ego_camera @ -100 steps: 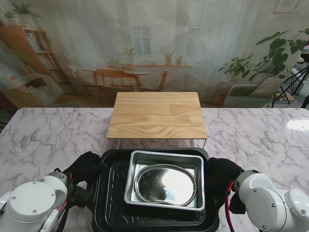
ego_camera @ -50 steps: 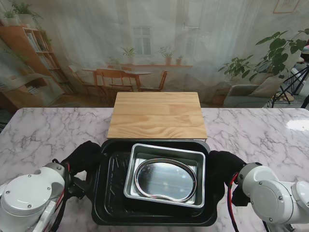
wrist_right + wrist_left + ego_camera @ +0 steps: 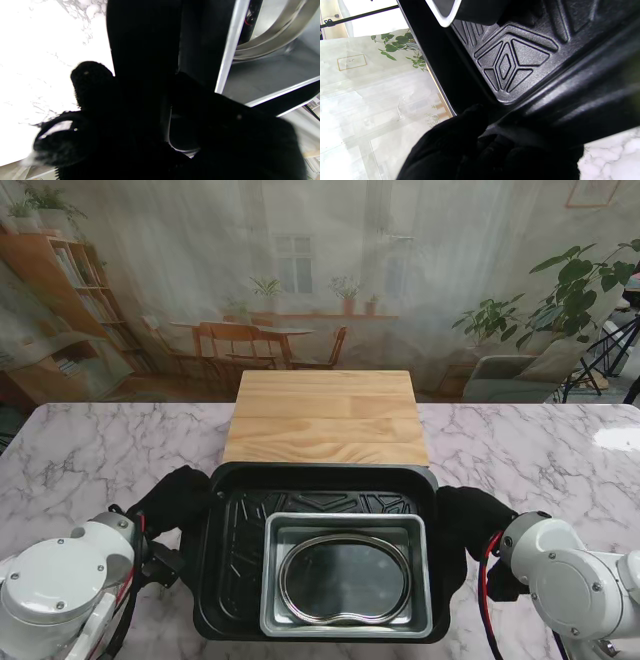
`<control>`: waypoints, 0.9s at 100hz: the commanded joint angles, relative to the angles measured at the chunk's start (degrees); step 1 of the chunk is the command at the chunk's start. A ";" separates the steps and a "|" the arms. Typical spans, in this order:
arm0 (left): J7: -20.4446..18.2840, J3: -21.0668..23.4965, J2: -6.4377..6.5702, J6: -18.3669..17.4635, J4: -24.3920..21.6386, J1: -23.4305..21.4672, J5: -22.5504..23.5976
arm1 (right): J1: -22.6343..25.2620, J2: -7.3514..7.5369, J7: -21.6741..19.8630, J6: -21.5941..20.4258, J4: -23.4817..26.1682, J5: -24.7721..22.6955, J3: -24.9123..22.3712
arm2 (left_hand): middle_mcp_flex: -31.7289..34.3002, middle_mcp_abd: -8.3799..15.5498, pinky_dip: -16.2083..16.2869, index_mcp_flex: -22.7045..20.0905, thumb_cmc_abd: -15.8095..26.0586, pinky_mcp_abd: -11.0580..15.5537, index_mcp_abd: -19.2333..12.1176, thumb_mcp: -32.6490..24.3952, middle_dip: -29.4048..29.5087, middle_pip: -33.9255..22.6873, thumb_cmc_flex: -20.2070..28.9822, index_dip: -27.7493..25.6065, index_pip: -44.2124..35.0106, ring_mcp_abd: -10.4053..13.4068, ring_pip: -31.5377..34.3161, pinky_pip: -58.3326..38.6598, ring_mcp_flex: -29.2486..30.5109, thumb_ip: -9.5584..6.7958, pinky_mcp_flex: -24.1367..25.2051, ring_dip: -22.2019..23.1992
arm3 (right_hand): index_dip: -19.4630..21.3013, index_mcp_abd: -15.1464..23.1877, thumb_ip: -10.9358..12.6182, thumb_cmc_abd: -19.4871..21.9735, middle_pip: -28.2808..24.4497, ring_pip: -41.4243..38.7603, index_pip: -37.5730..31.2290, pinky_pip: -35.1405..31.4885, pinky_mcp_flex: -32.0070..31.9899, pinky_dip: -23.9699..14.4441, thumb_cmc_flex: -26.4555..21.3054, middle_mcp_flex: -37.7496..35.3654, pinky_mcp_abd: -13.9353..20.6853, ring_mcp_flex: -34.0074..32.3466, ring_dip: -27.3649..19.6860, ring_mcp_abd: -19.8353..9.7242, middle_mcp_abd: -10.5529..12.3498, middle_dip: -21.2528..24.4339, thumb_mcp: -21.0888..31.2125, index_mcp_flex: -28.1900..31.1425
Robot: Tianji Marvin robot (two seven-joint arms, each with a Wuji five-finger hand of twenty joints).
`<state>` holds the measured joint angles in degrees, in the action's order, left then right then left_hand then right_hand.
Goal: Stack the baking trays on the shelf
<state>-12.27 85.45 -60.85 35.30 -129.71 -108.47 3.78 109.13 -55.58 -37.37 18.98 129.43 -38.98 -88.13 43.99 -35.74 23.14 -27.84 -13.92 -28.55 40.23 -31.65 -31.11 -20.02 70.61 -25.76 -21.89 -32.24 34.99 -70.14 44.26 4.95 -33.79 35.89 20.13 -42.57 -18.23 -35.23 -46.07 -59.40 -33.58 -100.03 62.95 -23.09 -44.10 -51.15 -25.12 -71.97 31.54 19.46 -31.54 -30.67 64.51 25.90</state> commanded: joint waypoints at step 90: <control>-3.20 -4.93 -2.15 -2.03 -5.42 9.61 -4.84 | -11.47 -1.28 0.10 2.41 6.51 10.06 8.12 | 6.69 22.21 -0.29 -12.47 -1.15 21.16 -33.74 -2.96 -2.73 -5.65 2.46 -0.53 -8.46 14.31 7.28 -4.95 8.81 -0.71 -8.61 1.58 | -0.96 35.05 3.80 -0.97 -4.15 -11.57 -4.45 -2.40 2.83 -1.88 -9.95 -0.84 16.39 -3.19 1.28 -12.70 15.17 -0.53 12.04 6.18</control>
<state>-10.25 85.38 -61.01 35.84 -129.38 -100.05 3.16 99.40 -54.83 -36.05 24.49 127.75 -33.24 -84.56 45.77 -40.50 21.86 -27.85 -13.94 -38.96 40.84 -31.66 -31.31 -19.37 70.61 -25.77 -21.54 -39.90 33.02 -68.24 45.75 4.95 -34.57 35.79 20.07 -43.54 -16.17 -34.44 -41.44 -66.27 -33.25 -99.84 63.61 -24.27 -50.62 -50.23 -14.16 -73.37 32.19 7.53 -36.97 -30.69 72.34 28.25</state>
